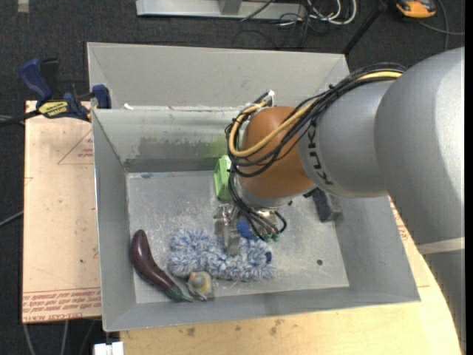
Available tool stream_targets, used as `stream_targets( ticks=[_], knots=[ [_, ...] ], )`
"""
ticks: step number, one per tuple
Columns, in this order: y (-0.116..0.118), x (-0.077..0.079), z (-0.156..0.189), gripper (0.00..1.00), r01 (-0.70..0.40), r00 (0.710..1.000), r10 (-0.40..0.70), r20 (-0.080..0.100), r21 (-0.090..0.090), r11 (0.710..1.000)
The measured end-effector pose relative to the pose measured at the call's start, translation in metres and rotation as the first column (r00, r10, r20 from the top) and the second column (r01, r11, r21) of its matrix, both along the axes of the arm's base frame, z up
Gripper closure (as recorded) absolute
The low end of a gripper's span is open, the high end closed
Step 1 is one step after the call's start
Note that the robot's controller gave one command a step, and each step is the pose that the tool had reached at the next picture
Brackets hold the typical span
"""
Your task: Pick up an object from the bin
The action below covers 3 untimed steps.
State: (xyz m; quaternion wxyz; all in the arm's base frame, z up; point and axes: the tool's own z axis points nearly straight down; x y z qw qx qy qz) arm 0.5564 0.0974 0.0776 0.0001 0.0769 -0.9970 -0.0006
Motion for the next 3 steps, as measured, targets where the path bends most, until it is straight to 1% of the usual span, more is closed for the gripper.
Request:
stream_targets(
  ticks=[1, 2, 3],
  knots=[
    [0.002, 0.001, 0.029, 1.00, 0.007, 1.000, -0.007, -0.002, 0.000, 1.000],
    [0.010, -0.032, 0.073, 1.00, -0.013, 1.000, 0.013, -0.004, -0.001, 1.000],
    [-0.005, -0.026, 0.118, 1.00, -0.041, 0.999, 0.041, 0.000, 0.001, 0.999]
  ],
)
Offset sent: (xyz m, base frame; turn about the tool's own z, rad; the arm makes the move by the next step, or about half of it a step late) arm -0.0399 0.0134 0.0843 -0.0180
